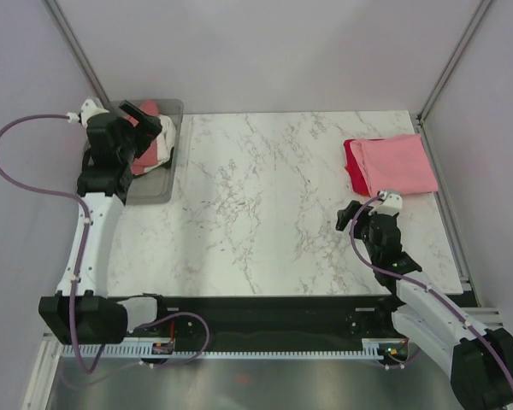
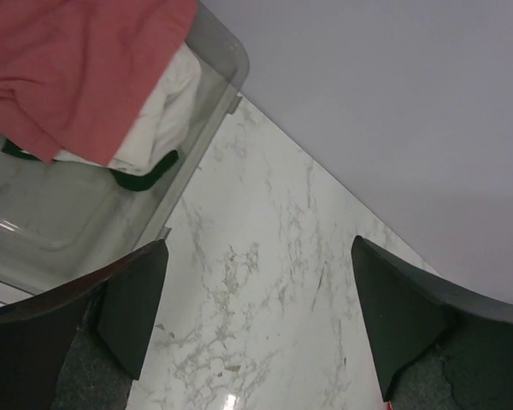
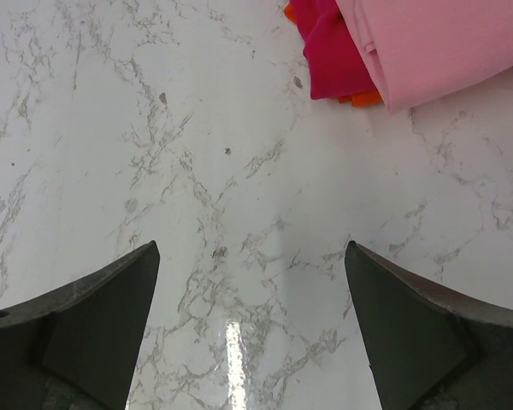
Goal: Fold and stack the t-shirts
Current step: Grab the tshirt from the pile, then move the tshirt to the center of the board, then flatten the tshirt out
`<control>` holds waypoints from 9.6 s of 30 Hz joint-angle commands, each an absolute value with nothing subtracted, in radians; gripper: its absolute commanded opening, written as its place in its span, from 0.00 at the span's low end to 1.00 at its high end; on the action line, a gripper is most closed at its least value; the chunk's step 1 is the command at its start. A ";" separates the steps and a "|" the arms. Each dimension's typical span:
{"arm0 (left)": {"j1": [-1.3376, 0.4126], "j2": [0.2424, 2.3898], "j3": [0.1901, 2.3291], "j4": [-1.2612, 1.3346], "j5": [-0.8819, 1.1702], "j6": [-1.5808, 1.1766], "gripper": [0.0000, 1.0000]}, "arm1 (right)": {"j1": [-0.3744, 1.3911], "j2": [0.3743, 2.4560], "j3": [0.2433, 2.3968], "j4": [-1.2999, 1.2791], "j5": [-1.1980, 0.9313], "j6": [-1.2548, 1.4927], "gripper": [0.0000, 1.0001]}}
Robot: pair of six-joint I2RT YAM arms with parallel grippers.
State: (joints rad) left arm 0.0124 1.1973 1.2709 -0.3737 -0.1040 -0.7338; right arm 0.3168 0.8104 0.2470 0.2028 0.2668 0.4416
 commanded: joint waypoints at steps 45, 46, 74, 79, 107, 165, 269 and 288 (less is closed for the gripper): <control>0.141 2.022 1.853 -0.560 -0.449 -0.466 0.02 | 0.318 0.822 0.256 0.262 0.215 0.436 0.98; 0.141 2.001 1.855 -0.564 -0.471 -0.469 0.02 | 0.316 0.824 0.256 0.262 0.215 0.434 0.98; -0.471 1.427 1.981 -0.551 -0.015 -0.965 0.13 | 0.318 0.804 0.252 0.252 0.230 0.436 0.97; -0.390 1.251 1.396 -0.410 -0.031 -1.023 0.62 | 0.318 0.796 0.250 0.241 0.250 0.445 0.97; -0.690 1.318 0.894 -0.087 0.063 -0.404 0.99 | 0.318 1.016 0.345 0.215 0.219 0.460 0.62; -0.377 1.304 0.911 -0.101 0.457 -0.666 0.02 | 0.313 1.214 0.528 -0.023 0.158 0.548 0.66; -0.345 0.841 0.607 -0.275 0.126 -0.626 1.00 | 0.896 1.661 0.951 -0.376 0.383 0.600 0.34; -0.348 1.040 0.598 -0.235 0.077 -0.617 0.90 | 0.709 0.844 0.534 -0.626 0.589 0.953 0.09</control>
State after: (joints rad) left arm -0.3435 1.0264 0.5831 -0.2981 0.0799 -0.6281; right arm 0.7200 0.9096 0.5671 -0.5785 0.5686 0.8806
